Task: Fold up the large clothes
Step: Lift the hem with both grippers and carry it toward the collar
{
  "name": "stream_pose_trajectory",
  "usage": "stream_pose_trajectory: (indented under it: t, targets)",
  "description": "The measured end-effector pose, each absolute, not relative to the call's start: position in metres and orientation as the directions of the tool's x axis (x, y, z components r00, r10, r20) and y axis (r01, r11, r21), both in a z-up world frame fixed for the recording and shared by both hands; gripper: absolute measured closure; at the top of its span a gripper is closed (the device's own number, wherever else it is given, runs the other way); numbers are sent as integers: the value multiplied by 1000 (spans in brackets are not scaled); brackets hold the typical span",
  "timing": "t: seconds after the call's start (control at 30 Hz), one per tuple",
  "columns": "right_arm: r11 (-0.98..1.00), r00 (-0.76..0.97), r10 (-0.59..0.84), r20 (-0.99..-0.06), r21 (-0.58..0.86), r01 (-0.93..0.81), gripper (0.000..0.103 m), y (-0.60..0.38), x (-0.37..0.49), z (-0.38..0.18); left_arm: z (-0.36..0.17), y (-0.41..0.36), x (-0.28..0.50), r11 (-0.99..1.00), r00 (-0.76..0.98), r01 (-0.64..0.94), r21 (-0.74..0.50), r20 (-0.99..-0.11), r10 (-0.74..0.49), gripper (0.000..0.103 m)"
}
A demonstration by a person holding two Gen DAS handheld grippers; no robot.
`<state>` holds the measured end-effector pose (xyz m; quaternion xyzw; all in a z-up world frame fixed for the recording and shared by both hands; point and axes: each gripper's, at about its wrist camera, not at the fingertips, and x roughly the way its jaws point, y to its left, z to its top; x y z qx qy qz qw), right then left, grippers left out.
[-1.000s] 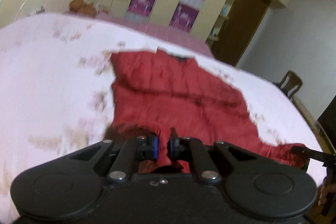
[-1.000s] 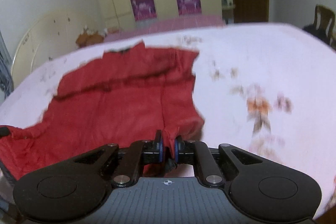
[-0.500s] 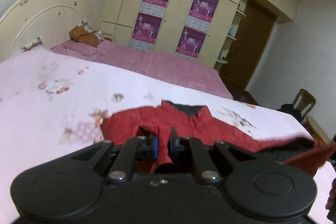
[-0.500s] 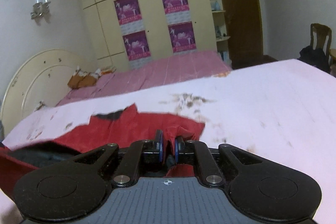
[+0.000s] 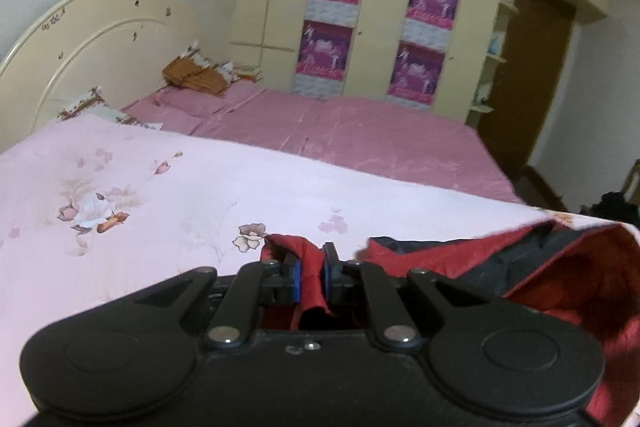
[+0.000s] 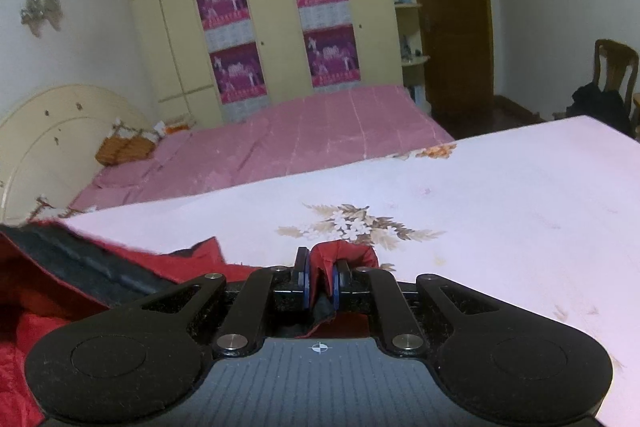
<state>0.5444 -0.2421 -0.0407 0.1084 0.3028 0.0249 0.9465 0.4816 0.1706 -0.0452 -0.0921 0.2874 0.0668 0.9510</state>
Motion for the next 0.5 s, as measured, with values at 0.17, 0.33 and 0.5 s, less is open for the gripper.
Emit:
stream_pose_trajectory:
  t: [0.17, 0.33, 0.5]
  targets:
    - [974, 777, 118, -619, 226, 33, 94, -239, 586, -71, -71, 170, 513, 972, 799, -213, -101, -591, 114, 93]
    - [976, 746, 120, -655, 217, 34, 94, -233, 614, -94, -91, 171, 539, 966, 768, -249, -73, -623, 151, 93]
    - [967, 717, 130, -685, 246, 60, 93, -233, 633, -111, -107, 174, 562, 964, 721, -260, -53, -674, 158, 88]
